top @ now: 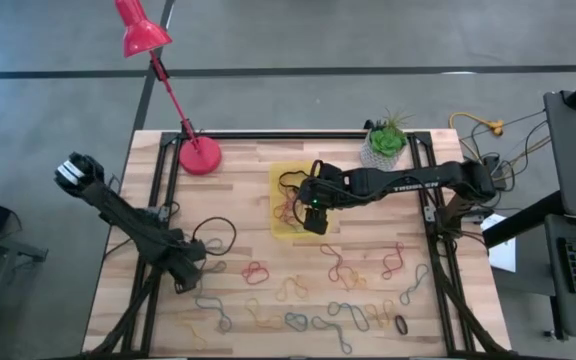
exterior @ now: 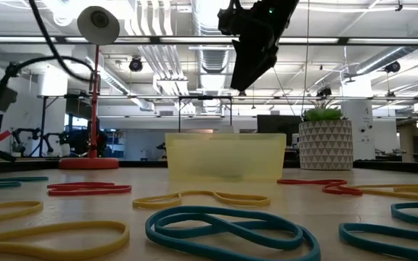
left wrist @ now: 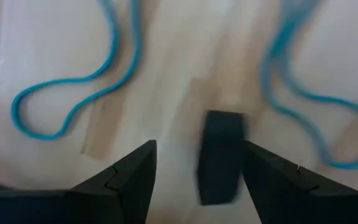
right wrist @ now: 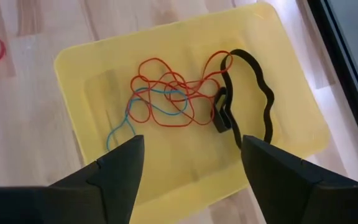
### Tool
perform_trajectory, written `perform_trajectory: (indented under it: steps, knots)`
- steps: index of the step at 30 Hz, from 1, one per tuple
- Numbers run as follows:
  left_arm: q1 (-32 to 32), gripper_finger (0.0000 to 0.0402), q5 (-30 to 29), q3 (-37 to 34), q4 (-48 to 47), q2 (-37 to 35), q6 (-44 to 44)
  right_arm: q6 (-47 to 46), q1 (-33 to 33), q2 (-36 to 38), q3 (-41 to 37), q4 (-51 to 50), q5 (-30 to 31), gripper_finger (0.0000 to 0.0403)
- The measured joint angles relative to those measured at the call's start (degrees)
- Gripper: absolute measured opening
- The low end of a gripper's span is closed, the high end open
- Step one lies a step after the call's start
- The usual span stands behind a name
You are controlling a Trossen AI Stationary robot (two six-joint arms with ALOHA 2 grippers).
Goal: Pick and place rubber bands into bin
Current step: Put the black rubber band into the yellow bin
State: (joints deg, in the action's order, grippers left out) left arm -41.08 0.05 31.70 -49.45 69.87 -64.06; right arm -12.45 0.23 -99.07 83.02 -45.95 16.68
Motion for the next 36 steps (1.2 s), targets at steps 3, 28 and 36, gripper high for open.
perform_trajectory:
  steps: [3, 28, 36]
  knots:
    - [0.1, 0.0206, 0.4, -0.9, 0.9, 0.6, 0.0, 0.0, 0.0, 0.0, 0.0, -0.1, 0.0, 0.0255]
    - [41.0, 0.0, 0.9, 16.7, 21.8, -3.8, 53.3, -3.8, 1.8, 5.7, 0.0, -6.5, 5.9, 0.0247]
    - [48.8, 0.0005, 7.3, 30.3, 33.3, 19.3, 65.7, -11.3, 4.5, 13.1, -3.6, -17.4, 11.8, 0.0262]
